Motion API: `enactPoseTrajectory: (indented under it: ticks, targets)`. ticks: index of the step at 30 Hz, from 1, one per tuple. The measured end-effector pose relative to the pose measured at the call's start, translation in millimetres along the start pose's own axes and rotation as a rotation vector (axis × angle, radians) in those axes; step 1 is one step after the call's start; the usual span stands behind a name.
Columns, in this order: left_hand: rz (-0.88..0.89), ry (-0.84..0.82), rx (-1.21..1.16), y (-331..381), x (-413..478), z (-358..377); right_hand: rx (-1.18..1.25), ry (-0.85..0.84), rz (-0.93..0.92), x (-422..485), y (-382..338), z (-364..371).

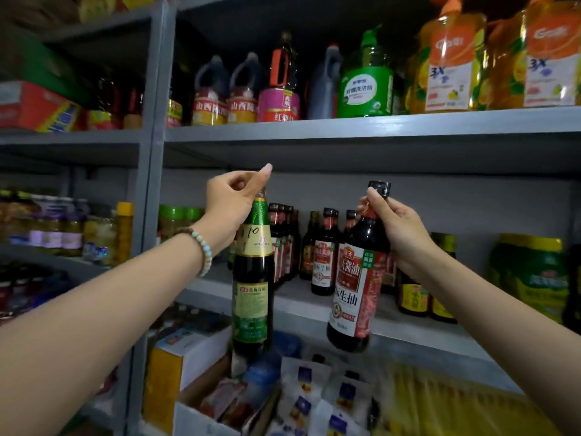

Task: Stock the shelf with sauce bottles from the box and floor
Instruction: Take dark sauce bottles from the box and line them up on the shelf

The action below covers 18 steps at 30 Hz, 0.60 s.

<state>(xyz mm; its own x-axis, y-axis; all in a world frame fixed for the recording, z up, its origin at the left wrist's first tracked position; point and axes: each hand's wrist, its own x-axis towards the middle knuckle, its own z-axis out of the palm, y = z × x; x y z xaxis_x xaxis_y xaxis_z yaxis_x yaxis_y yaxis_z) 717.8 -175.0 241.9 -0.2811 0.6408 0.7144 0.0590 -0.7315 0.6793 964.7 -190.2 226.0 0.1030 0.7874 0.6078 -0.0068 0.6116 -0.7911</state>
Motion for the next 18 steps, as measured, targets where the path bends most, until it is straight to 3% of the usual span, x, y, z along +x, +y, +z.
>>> enactPoseTrajectory:
  ticks: [10,18]
  targets:
    - [-0.021,0.004,-0.090,-54.2,78.3,43.2,-0.037,0.012,-0.031,86.7,52.1,22.5]
    - [-0.024,-0.108,-0.144,-115.2,117.6,65.2,-0.133,0.076,0.013,114.9,91.5,32.0]
